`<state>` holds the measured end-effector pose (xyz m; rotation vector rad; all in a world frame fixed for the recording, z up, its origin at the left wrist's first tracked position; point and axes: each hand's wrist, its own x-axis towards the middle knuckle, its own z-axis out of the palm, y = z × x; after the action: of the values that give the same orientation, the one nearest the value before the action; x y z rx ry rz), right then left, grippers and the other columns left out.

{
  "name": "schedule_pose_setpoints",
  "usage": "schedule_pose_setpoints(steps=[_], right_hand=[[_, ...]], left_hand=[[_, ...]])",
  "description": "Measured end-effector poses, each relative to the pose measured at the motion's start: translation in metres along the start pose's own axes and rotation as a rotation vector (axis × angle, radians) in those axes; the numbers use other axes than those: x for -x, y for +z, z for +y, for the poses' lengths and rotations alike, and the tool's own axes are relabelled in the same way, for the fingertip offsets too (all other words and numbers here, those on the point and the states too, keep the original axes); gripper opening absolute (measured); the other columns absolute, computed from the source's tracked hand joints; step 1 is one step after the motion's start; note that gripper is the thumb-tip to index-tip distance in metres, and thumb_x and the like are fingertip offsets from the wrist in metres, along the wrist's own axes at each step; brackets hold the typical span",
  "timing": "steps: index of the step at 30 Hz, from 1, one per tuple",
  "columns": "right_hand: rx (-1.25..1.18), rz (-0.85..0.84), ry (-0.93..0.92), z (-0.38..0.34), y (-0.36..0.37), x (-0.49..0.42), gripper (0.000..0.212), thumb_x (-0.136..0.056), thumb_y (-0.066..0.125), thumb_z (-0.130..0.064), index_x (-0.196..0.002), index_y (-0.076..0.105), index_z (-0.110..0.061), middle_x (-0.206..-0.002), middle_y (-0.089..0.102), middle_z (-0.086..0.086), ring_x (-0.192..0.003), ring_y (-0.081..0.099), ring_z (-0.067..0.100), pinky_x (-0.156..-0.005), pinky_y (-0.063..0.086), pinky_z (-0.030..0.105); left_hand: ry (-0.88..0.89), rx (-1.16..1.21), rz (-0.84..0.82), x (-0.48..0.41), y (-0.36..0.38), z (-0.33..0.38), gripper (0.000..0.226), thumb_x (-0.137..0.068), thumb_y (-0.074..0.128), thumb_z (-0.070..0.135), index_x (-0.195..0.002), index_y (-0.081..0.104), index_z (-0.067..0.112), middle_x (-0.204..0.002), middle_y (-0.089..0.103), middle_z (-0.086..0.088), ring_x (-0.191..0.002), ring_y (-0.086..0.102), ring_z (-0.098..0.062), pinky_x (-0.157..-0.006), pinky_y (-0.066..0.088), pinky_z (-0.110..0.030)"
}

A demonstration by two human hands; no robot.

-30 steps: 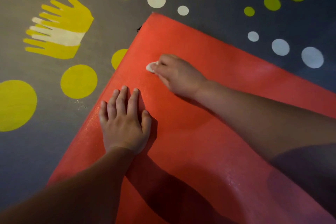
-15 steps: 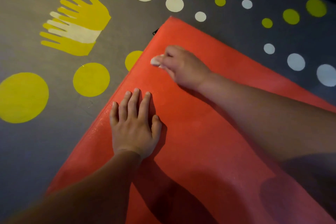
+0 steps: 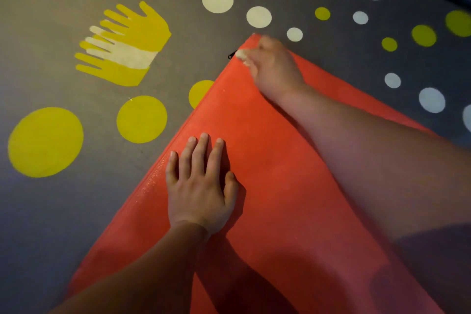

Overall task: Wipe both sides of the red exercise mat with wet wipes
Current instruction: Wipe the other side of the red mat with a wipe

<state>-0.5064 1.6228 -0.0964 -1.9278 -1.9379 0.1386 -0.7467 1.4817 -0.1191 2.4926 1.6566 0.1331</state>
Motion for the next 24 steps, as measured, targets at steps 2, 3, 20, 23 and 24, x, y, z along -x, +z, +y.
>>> schedule_pose_setpoints(steps=[2,3,20,23,24], right_hand=[[0.103,0.04,0.241,0.017,-0.001,-0.022,0.029,-0.1,0.047,-0.021,-0.11,0.073,-0.014,-0.104,0.056,0.019,-0.099,0.055,0.036,-0.082,0.036,0.034],[0.118,0.051,0.326,0.016,0.0,-0.03,0.031,-0.102,0.045,-0.022,-0.111,0.072,-0.011,-0.11,0.056,0.019,-0.103,0.055,0.036,-0.087,0.037,0.034],[-0.094,-0.084,0.073,-0.046,0.016,0.01,0.027,-0.093,0.056,-0.017,-0.11,0.077,-0.021,-0.098,0.063,0.015,-0.092,0.061,0.031,-0.083,0.045,0.033],[-0.137,-0.099,0.008,-0.075,0.013,0.039,0.02,-0.092,0.06,-0.016,-0.096,0.079,-0.016,-0.081,0.061,0.015,-0.079,0.06,0.033,-0.072,0.047,0.04],[-0.15,-0.104,-0.03,-0.085,0.012,0.051,0.018,-0.092,0.061,-0.017,-0.094,0.079,-0.014,-0.077,0.06,0.015,-0.076,0.059,0.034,-0.069,0.044,0.04]], left_hand=[[0.003,0.001,0.002,0.0,0.001,0.0,0.068,-0.09,0.044,0.049,-0.153,0.043,0.025,-0.161,0.036,-0.006,-0.152,0.026,-0.027,-0.122,0.017,-0.055],[0.002,-0.004,0.001,0.0,0.001,0.0,0.068,-0.09,0.043,0.05,-0.153,0.043,0.024,-0.161,0.037,-0.006,-0.152,0.026,-0.027,-0.122,0.017,-0.056],[0.002,0.067,-0.044,0.005,-0.003,-0.003,0.066,-0.09,0.045,0.05,-0.152,0.043,0.026,-0.161,0.036,-0.004,-0.152,0.026,-0.025,-0.122,0.015,-0.054],[-0.024,0.115,-0.021,0.004,-0.004,-0.002,0.062,-0.089,0.046,0.048,-0.145,0.049,0.022,-0.156,0.04,-0.003,-0.149,0.029,-0.024,-0.122,0.017,-0.053],[-0.027,0.152,-0.004,0.004,-0.006,-0.002,0.057,-0.087,0.047,0.046,-0.136,0.053,0.018,-0.15,0.045,-0.005,-0.146,0.035,-0.025,-0.122,0.019,-0.053]])
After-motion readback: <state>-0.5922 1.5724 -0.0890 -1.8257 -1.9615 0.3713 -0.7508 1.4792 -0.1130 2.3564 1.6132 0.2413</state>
